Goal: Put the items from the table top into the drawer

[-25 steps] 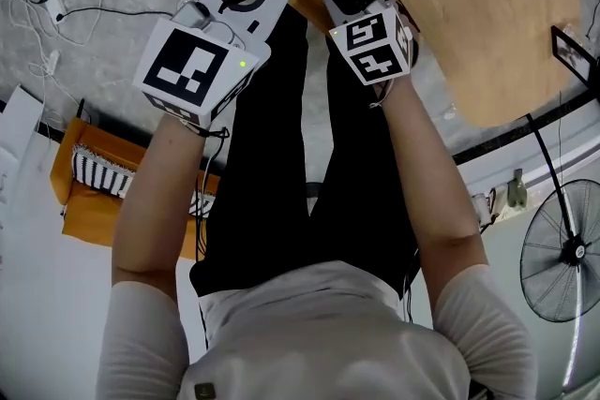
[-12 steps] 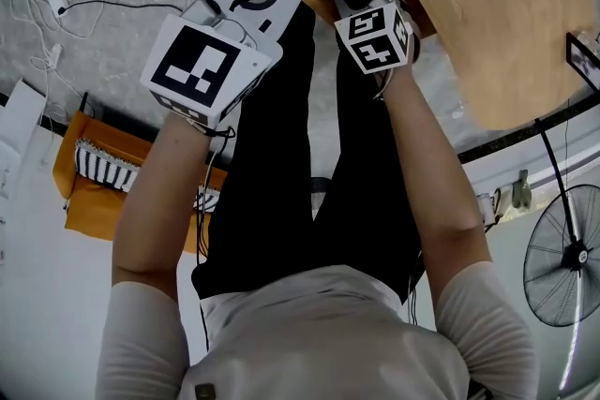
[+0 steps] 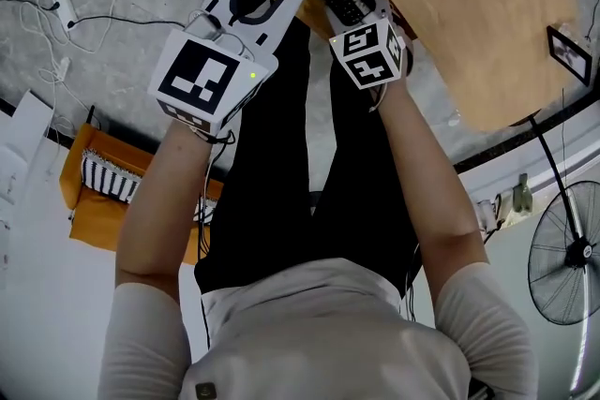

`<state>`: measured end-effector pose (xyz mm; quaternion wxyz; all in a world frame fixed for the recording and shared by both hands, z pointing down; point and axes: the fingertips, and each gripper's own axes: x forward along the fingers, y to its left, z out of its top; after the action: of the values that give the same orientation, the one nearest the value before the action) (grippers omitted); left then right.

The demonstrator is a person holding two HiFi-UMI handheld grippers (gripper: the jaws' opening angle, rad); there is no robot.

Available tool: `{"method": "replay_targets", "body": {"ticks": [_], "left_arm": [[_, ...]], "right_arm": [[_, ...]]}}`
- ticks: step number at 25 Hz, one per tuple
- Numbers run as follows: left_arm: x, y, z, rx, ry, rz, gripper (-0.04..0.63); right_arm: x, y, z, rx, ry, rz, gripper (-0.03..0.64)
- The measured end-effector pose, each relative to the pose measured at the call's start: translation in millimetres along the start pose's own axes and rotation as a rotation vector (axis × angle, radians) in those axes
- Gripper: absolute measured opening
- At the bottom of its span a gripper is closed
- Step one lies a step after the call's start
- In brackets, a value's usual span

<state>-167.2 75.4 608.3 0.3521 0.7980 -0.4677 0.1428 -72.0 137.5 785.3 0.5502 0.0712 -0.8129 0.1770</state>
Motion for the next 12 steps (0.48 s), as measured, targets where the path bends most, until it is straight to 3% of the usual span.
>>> {"method": "replay_targets", "body": {"ticks": [7, 12], "left_arm": [[-30, -18, 57, 0.046, -0.013, 0.007, 0.009], [-63, -41, 121, 0.038, -0.072, 0.030, 0.009]], "right_arm": [[-77, -23, 34, -0.001, -0.105, -0.039, 0.236], [-158, -50, 68, 0.073, -0.226, -0.085, 0.229]]}}
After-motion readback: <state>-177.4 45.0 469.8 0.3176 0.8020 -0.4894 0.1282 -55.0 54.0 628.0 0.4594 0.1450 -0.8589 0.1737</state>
